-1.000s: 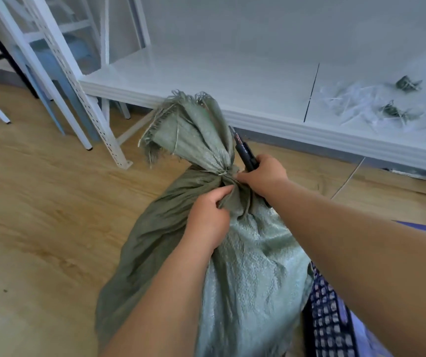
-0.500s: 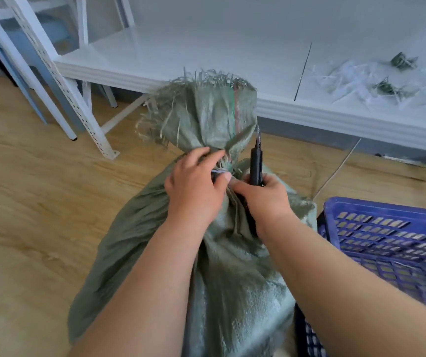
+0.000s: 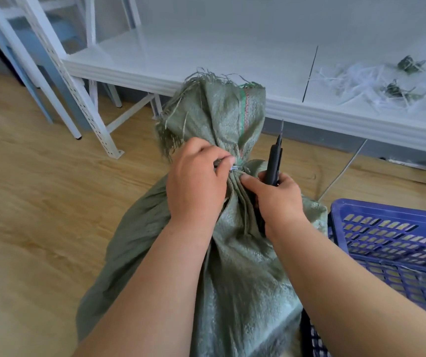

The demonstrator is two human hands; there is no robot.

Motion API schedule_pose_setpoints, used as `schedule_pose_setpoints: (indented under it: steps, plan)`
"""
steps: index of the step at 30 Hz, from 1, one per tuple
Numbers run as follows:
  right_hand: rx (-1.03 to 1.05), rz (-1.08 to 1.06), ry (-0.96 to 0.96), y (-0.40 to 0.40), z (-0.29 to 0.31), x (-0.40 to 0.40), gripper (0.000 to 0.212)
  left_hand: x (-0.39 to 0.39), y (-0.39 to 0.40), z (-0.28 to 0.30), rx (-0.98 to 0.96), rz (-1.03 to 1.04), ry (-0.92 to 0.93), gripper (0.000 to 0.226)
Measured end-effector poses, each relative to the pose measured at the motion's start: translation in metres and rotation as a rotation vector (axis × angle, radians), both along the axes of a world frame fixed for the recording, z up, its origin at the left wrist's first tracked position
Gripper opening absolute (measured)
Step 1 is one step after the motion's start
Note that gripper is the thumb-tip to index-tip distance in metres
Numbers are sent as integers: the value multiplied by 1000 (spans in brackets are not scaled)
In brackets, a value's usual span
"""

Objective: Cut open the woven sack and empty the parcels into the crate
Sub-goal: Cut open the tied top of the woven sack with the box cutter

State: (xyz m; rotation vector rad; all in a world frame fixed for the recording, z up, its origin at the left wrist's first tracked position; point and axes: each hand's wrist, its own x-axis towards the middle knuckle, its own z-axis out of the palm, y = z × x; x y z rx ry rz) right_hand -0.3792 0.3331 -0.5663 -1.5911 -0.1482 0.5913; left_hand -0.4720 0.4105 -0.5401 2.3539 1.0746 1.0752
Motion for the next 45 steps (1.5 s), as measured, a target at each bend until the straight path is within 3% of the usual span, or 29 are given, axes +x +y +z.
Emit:
schedule_pose_setpoints:
  steps: [7, 11, 18, 24, 27, 31, 33, 36, 38, 40, 42, 45]
  plan:
    - [-29, 66, -235, -1, 0, -6, 29, -4, 5, -2, -101, 50, 153, 6]
    - [-68, 94, -350, -3, 0, -8, 25, -4, 5, 0, -135, 119, 201, 16]
    - [-81, 93, -350, -2, 1, -10, 23, -7, 12, -1, -45, 74, 260, 25]
    - [-79, 97, -340, 1, 2, -8, 23, -5, 20, 9, -193, 21, 31, 20]
    - [-91, 93, -358, 1, 2, -8, 24, -6, 15, 7, -162, -58, 112, 7]
    - [-90, 100, -350, 1, 1, -8, 23, -2, 13, 6, -142, -23, 154, 9]
    - [-103, 105, -357, 2, 1, -8, 23, -1, 16, 10, -250, -28, 80, 8]
    - [-112, 112, -350, 3, 1, -8, 23, -1, 18, 20, -544, -53, -261, 11]
    - [-117, 110, -345, 3, 1, -8, 22, -3, 19, 24, -509, -64, -387, 9]
    - [-123, 106, -347, 3, 2, -8, 22, -5, 18, 24, -349, -120, -251, 12]
    - [-129, 108, -361, 5, 2, -7, 22, -5, 15, 18, -209, -159, 1, 12]
    - [-121, 118, -376, 5, 3, -8, 22, -3, 10, 7, -170, -124, 196, 9]
